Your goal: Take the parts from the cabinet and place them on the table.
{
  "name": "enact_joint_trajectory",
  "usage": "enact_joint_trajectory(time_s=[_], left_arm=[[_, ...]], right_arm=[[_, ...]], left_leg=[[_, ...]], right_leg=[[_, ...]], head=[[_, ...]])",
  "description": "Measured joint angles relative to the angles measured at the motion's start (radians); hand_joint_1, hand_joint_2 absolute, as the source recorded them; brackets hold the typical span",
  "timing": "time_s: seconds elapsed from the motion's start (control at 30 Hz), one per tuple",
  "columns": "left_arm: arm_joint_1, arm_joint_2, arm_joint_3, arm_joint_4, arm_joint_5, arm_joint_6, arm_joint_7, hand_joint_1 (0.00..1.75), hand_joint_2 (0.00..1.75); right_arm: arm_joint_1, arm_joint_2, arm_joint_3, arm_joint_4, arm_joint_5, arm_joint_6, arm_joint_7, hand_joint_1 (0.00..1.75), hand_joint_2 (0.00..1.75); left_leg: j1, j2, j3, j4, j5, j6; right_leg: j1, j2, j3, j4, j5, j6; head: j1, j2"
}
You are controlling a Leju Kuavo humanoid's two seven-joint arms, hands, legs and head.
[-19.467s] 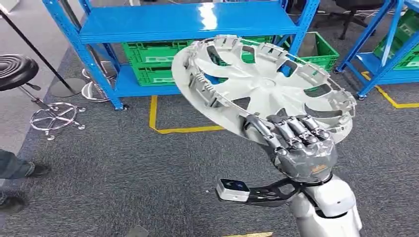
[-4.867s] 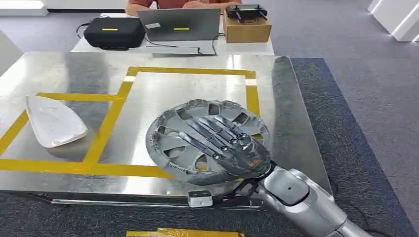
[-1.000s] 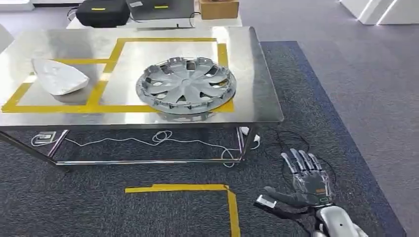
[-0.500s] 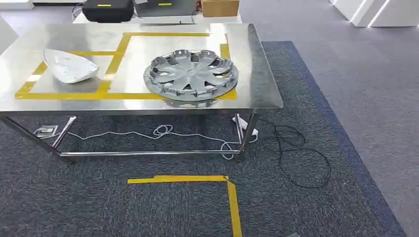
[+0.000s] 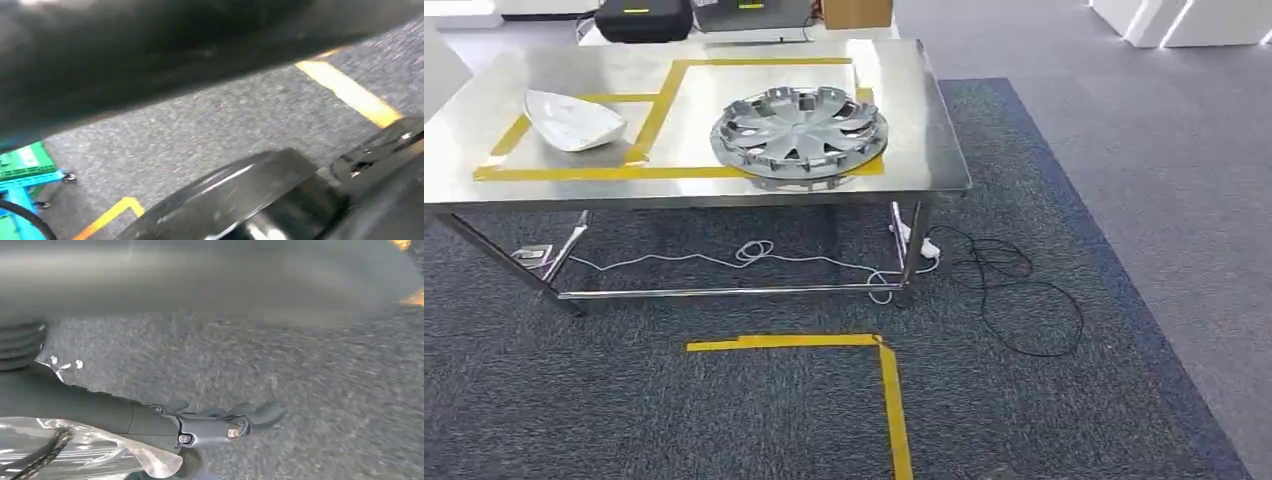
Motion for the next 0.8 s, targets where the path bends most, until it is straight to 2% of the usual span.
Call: enact_joint_trajectory(time_s=[0.03,0.07,0.1,0.13,0.17,0.2,0.23,0.27,0.3,0.33,0.37,0.43,0.47,0.5,0.53,0.57,0.6,0.63,0.67,0.7,0.73,0.77,0.8], left_arm=[[0.002,0.0,0.0,0.0,-0.001,-0.001,0.002,0.0,0.0],[0.001,0.0,0.0,0.0,-0.003,0.0,0.003,0.0,0.0],[0.001,0.0,0.0,0.0,-0.003,0.001,0.003,0.0,0.0],[0.0,0.0,0.0,0.0,-0.005,0.001,0.003,0.0,0.0],[0.0,0.0,0.0,0.0,-0.005,0.001,0.004,0.0,0.0],[0.0,0.0,0.0,0.0,-0.006,0.001,0.004,0.0,0.0],[0.0,0.0,0.0,0.0,-0.008,0.002,0.004,0.0,0.0],[-0.001,0.0,0.0,0.0,-0.008,0.002,0.004,0.0,0.0],[-0.002,0.0,0.0,0.0,-0.008,0.004,0.004,0.0,0.0],[-0.002,-0.001,0.0,0.0,-0.008,0.006,0.004,0.0,0.0],[-0.003,-0.002,0.0,0.0,-0.008,0.006,0.004,0.0,0.0],[-0.002,-0.003,0.0,0.0,-0.007,0.007,0.005,0.0,0.0],[0.001,-0.005,0.0,0.002,-0.007,0.007,0.005,0.0,0.0],[-0.001,-0.005,0.0,0.002,-0.006,0.008,0.006,0.0,0.0],[-0.002,-0.005,0.0,0.002,-0.004,0.01,0.006,0.0,0.0],[0.0,-0.006,0.0,0.003,-0.003,0.012,0.006,0.0,0.0],[0.002,-0.007,0.0,0.003,-0.002,0.015,0.006,0.0,0.0],[0.002,-0.007,0.0,0.003,0.0,0.019,0.006,0.0,0.0],[0.003,-0.007,0.001,0.003,0.002,0.024,0.006,0.0,0.0],[0.004,-0.007,0.002,0.003,0.004,0.025,0.006,0.0,0.0],[0.004,-0.007,0.002,0.003,0.007,0.026,0.006,0.0,0.0],[0.005,-0.007,0.003,0.003,0.009,0.026,0.006,0.0,0.0],[0.004,-0.008,0.005,0.003,0.01,0.026,0.005,0.0,0.0]], right_arm=[[-0.001,0.0,-0.001,0.001,-0.001,0.004,0.0,0.0,1.75],[0.0,0.0,-0.002,0.003,-0.003,0.009,0.0,0.0,1.75],[-0.001,0.0,-0.004,0.005,-0.011,0.015,-0.002,0.0,1.75],[-0.002,0.001,-0.01,0.006,-0.018,0.017,-0.005,0.0,1.75],[-0.004,0.001,-0.013,0.008,-0.023,0.018,-0.006,0.0,1.75],[-0.005,0.002,-0.015,0.008,-0.023,0.019,-0.007,0.0,1.75],[-0.006,0.003,-0.017,0.01,-0.024,0.021,-0.008,0.0,0.0],[-0.007,0.003,-0.019,0.011,-0.029,0.026,-0.011,0.0,0.0],[-0.007,0.003,-0.023,0.013,-0.036,0.032,-0.018,0.0,0.0],[-0.008,0.004,-0.028,0.014,-0.044,0.039,-0.025,0.0,0.0],[-0.009,0.004,-0.032,0.014,-0.05,0.044,-0.031,0.0,0.0],[-0.01,0.004,-0.039,0.015,-0.056,0.05,-0.037,0.0,0.0],[-0.008,0.004,-0.043,0.015,-0.059,0.051,-0.039,0.0,0.0],[-0.008,0.004,-0.048,0.015,-0.061,0.053,-0.042,0.0,0.0],[-0.008,0.004,-0.052,0.015,-0.066,0.06,-0.047,0.0,0.0],[-0.008,0.004,-0.056,0.016,-0.073,0.067,-0.051,0.0,0.0],[-0.009,0.004,-0.06,0.016,-0.08,0.07,-0.055,0.0,0.0],[-0.01,0.004,-0.064,0.016,-0.089,0.075,-0.058,0.0,0.0],[-0.01,0.004,-0.071,0.017,-0.099,0.082,-0.062,0.0,0.0],[-0.01,0.004,-0.077,0.017,-0.106,0.085,-0.064,0.0,0.0],[-0.011,0.004,-0.084,0.017,-0.116,0.09,-0.068,0.0,0.0],[-0.012,0.003,-0.087,0.017,-0.122,0.093,-0.071,0.0,0.0],[-0.016,0.003,-0.092,0.017,-0.131,0.099,-0.074,0.0,0.0]], left_leg=[[0.003,-0.001,-0.013,0.061,-0.071,-0.004],[0.005,-0.001,-0.029,0.144,-0.134,-0.009],[0.007,-0.001,-0.042,0.227,-0.174,-0.012],[0.007,-0.001,-0.046,0.285,-0.18,-0.013],[0.008,-0.001,-0.034,0.308,-0.149,-0.015],[0.009,-0.001,-0.008,0.29,-0.107,-0.014],[0.01,-0.001,0.043,0.228,-0.074,-0.012],[0.01,-0.003,0.104,0.143,-0.067,-0.007],[0.009,-0.007,0.172,0.046,-0.098,-0.002],[0.006,-0.009,0.208,-0.022,-0.122,0.003],[0.004,-0.008,0.201,-0.023,-0.124,0.008],[-0.002,-0.008,0.189,-0.023,-0.106,0.021],[0.007,-0.002,0.174,-0.035,-0.089,0.032],[0.005,0.002,0.158,-0.033,-0.075,0.042],[0.005,0.002,0.138,-0.033,-0.059,0.05],[0.005,0.003,0.119,-0.032,-0.045,0.051],[0.003,0.004,0.102,-0.032,-0.03,0.052],[0.002,0.005,0.081,-0.03,-0.014,0.051],[0.002,0.006,0.059,-0.028,0.001,0.05],[0.002,0.007,0.04,-0.026,0.014,0.047],[0.002,0.007,0.022,-0.023,0.027,0.045],[0.002,0.007,0.006,-0.021,0.04,0.042],[0.001,0.006,-0.002,-0.019,0.055,0.037]], right_leg=[[0.0,-0.001,-0.017,0.005,0.011,-0.005],[0.001,-0.001,-0.038,0.013,0.022,-0.006],[0.002,-0.002,-0.059,0.023,0.033,-0.006],[0.003,-0.003,-0.074,0.034,0.041,-0.005],[0.002,-0.004,-0.101,0.049,0.051,-0.005],[0.002,-0.004,-0.125,0.061,0.06,-0.003],[0.002,-0.004,-0.15,0.074,0.068,0.0],[0.002,-0.003,-0.167,0.085,0.075,0.003],[0.004,-0.002,-0.18,0.094,0.081,0.008],[0.007,-0.001,-0.188,0.102,0.087,0.013],[0.006,-0.003,-0.191,0.101,0.098,0.018],[0.002,-0.003,-0.195,0.092,0.12,0.034],[0.001,0.0,-0.203,0.096,0.119,0.04],[-0.001,0.004,-0.216,0.113,0.077,0.044],[-0.002,0.007,-0.235,0.167,0.004,0.048],[-0.003,0.008,-0.255,0.238,-0.061,0.051],[-0.003,0.008,-0.267,0.31,-0.104,0.055],[-0.004,0.008,-0.272,0.372,-0.117,0.057],[-0.006,0.008,-0.259,0.399,-0.092,0.059],[-0.006,0.008,-0.231,0.386,-0.048,0.059],[-0.006,0.008,-0.187,0.342,-0.002,0.058],[-0.006,0.008,-0.126,0.269,0.023,0.054],[-0.006,0.008,-0.041,0.159,0.001,0.047]], head=[[-0.005,0.0],[-0.005,0.0],[-0.005,0.0],[-0.005,0.0],[-0.005,0.0],[-0.005,0.0],[-0.005,0.0],[-0.005,0.0],[-0.005,0.0],[-0.003,0.0],[-0.003,0.0],[-0.003,0.0],[-0.006,0.0],[-0.009,0.0],[-0.001,0.0],[0.0,0.0],[-0.001,0.0],[0.0,0.0],[0.0,0.0],[0.0,0.0],[0.0,0.0],[0.001,0.0],[0.0,0.0]])
